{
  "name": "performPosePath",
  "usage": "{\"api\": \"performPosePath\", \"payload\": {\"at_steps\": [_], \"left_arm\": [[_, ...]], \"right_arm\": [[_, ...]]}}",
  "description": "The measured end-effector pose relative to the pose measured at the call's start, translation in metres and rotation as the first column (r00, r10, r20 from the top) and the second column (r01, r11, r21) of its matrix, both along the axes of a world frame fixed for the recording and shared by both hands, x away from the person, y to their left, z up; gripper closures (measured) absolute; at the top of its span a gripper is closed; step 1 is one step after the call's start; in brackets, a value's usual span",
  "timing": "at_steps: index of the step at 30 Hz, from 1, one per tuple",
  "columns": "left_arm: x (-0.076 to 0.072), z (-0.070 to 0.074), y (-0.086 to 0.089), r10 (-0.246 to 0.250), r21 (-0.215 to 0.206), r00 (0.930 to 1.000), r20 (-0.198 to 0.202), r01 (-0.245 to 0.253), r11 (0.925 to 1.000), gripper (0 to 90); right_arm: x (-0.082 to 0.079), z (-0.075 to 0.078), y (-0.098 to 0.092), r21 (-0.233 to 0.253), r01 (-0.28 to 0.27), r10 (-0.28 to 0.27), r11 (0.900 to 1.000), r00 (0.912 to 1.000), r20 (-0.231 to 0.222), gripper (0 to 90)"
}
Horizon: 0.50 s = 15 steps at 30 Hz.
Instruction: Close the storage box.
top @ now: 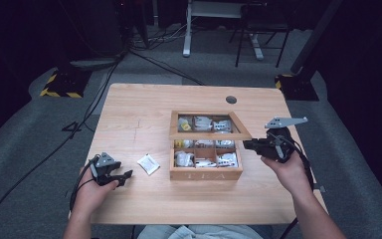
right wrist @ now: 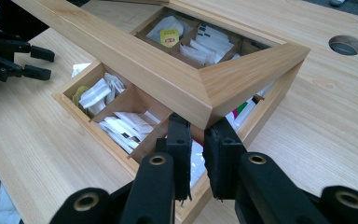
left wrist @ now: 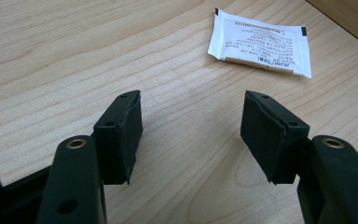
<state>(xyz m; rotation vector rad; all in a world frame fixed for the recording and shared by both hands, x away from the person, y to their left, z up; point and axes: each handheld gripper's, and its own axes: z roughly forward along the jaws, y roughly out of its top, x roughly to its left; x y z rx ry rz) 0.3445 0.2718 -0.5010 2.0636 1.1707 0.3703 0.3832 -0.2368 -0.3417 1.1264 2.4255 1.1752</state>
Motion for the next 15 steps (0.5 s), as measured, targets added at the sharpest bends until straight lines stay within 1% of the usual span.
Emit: {"api": "performPosePath", "payload": {"at_steps": [3, 4, 5, 6, 7, 9, 11, 15], "left_arm": [[0.0001, -0.0005, 0.0000, 0.001, -0.006, 1.0000, 0.003, -0.001, 1.0000, 39.4], [-0.0001, -0.0009, 0.0001, 0.004, -0.013, 1.0000, 0.002, -0.004, 0.9999, 39.4], [-0.0001, -0.0009, 0.0001, 0.004, -0.013, 1.0000, 0.002, -0.004, 0.9999, 39.4], [-0.0001, -0.0011, 0.0001, 0.004, -0.016, 1.0000, 0.002, -0.004, 0.9999, 39.4], [-0.0001, -0.0012, 0.0001, 0.004, -0.017, 1.0000, 0.003, -0.004, 0.9998, 39.4], [0.0000, -0.0015, -0.0001, 0.004, -0.017, 1.0000, 0.006, -0.004, 0.9999, 39.5], [0.0002, -0.0018, -0.0002, -0.001, -0.008, 0.9999, 0.015, 0.001, 1.0000, 39.5], [0.0003, -0.0018, -0.0002, -0.002, -0.008, 0.9999, 0.017, 0.002, 1.0000, 39.5]], "right_arm": [[-0.0001, 0.0002, 0.0002, -0.013, -0.003, 0.003, 1.000, 1.0000, -0.002, 80.1], [-0.0004, 0.0006, -0.0004, -0.025, -0.003, 0.002, 1.000, 1.0000, -0.005, 79.7], [-0.0004, 0.0006, -0.0004, -0.025, -0.003, 0.002, 1.000, 1.0000, -0.005, 79.7], [-0.0005, 0.0007, -0.0009, -0.032, -0.002, 0.001, 0.999, 0.9999, -0.017, 79.2], [-0.0005, 0.0007, -0.0009, -0.032, -0.002, 0.001, 0.999, 0.9999, -0.017, 79.2], [-0.0005, 0.0001, -0.0010, -0.039, -0.007, 0.006, 0.999, 0.9997, -0.025, 78.7], [-0.0008, -0.0003, 0.0003, -0.057, -0.012, 0.010, 0.998, 0.9994, -0.032, 78.3], [-0.0014, -0.0012, 0.0013, -0.080, -0.026, 0.022, 0.996, 0.9988, -0.044, 77.9]]}}
